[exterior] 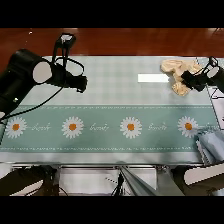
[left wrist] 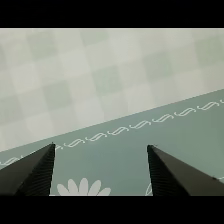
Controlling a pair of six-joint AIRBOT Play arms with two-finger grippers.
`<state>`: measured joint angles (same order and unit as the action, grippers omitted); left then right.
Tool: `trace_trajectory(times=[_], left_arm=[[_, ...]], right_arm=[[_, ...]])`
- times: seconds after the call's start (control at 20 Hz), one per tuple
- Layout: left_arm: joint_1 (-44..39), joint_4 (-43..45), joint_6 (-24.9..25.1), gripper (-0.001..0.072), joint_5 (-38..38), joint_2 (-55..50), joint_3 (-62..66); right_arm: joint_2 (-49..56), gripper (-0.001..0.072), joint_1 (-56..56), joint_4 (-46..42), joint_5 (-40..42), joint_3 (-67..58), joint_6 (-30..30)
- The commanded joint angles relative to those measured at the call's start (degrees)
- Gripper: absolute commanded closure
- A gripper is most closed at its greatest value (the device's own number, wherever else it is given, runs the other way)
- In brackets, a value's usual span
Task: Fold the shirts.
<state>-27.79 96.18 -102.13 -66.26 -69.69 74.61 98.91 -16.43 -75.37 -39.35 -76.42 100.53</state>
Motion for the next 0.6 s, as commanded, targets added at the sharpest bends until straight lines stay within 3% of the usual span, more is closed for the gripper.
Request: trace_trajectory(times=[0.0,0.25,0.55], left_arm=[[0.0,0.0,0.1,0.0031,-3.7,0.1,2.5],[0.0,0.0,2.6,0.0031,-9.2,0.4,15.7],[-0.1,0.0,4.1,0.0031,-16.9,5.7,33.9]], right_arm=[[-3.9,0.0668,1.8,6.3,-1.6,-2.3,-7.7],[-23.6,0.0668,7.6,13.0,-4.1,-8.4,-19.9],[-44.4,0.0669,18.5,13.8,-5.0,-10.1,-20.5]])
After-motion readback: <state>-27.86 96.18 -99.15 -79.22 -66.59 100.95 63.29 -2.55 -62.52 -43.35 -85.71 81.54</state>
